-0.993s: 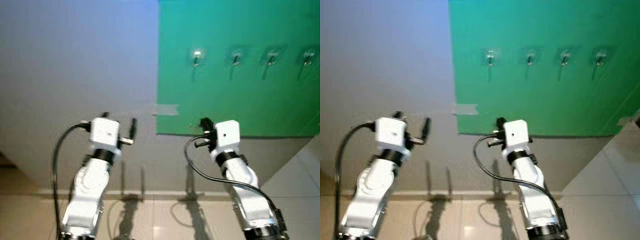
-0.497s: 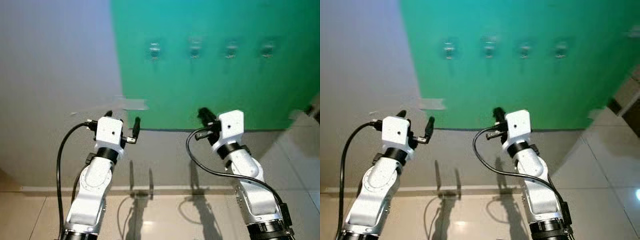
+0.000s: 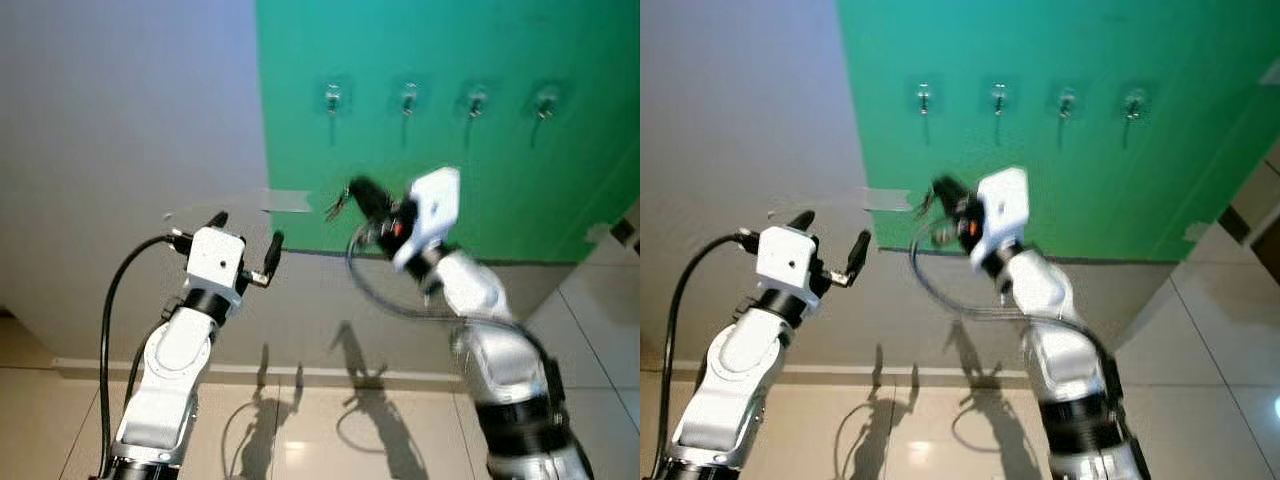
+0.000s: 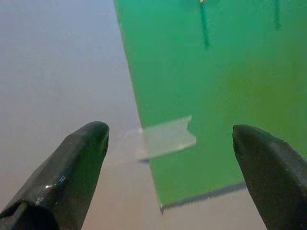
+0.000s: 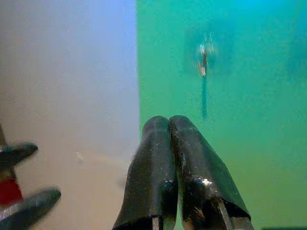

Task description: Hang keys on a hook

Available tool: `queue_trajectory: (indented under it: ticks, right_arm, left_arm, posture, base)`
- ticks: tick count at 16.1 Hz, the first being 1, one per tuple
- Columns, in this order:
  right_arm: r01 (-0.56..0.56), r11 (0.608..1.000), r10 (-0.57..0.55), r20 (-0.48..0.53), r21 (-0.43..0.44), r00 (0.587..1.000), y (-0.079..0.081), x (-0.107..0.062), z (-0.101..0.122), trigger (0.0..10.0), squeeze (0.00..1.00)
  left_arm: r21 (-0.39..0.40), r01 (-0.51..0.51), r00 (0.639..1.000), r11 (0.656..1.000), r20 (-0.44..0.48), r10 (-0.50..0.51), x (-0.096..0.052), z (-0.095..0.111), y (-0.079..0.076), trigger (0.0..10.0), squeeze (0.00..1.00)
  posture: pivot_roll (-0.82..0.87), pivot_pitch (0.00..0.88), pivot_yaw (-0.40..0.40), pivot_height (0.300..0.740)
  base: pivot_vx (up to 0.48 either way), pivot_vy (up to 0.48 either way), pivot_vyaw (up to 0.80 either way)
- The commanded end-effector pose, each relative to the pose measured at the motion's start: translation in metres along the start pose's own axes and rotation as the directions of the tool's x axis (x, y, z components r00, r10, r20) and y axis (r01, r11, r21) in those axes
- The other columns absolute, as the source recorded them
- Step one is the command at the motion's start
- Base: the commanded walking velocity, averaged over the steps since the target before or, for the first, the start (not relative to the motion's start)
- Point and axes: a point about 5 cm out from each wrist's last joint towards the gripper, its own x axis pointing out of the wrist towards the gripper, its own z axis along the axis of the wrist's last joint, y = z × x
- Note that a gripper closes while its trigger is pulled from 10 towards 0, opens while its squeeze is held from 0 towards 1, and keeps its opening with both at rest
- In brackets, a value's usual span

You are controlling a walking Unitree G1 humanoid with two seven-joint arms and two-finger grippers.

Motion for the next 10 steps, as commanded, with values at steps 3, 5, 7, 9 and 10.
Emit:
queue_trajectory:
  ticks: [3, 5, 7, 9, 10]
  right_arm:
    - [-0.066, 0.997, 0.065, 0.021, 0.029, 0.998, -0.006, 0.01, 0.012, 10.0, 0.0]
    - [-0.079, 0.997, 0.078, 0.034, 0.006, 0.996, -0.011, 0.023, 0.02, 10.0, 0.0]
    - [-0.059, 0.998, 0.059, 0.025, -0.014, 0.998, -0.018, 0.032, 0.023, 10.0, 0.0]
    - [-0.041, 0.999, 0.042, 0.031, -0.024, 0.999, -0.022, 0.041, 0.028, 10.0, 0.0]
    - [-0.019, 1.0, 0.019, 0.042, -0.009, 0.999, -0.025, 0.046, 0.03, 10.0, 0.0]
  left_arm:
    - [-0.01, 0.06, 0.995, 0.998, 0.084, -0.059, 0.005, 0.015, -0.007, 10.0, 0.0]
    - [-0.004, 0.086, 0.991, 0.996, 0.107, -0.085, 0.01, 0.02, -0.012, 10.0, 0.0]
    - [-0.016, 0.088, 0.988, 0.996, 0.128, -0.086, 0.013, 0.025, -0.012, 10.0, 0.0]
    - [-0.012, 0.11, 0.985, 0.994, 0.134, -0.107, 0.014, 0.026, -0.013, 10.0, 0.0]
    - [-0.015, 0.117, 0.984, 0.993, 0.137, -0.114, 0.012, 0.026, -0.014, 10.0, 0.0]
  posture:
    - [-0.05, 0.0, -0.03, 0.74]
    - [-0.05, 0.0, -0.032, 0.74]
    - [-0.06, 0.0, -0.025, 0.74]
    - [-0.06, 0.0, -0.02, 0.74]
    - [-0.06, 0.0, -0.02, 0.74]
  base:
    - [0.0, 0.0, 0.0]
    - [0.0, 0.0, 0.0]
    - [0.0, 0.0, 0.0]
    - [0.0, 0.0, 0.0]
    - [0.0, 0.0, 0.0]
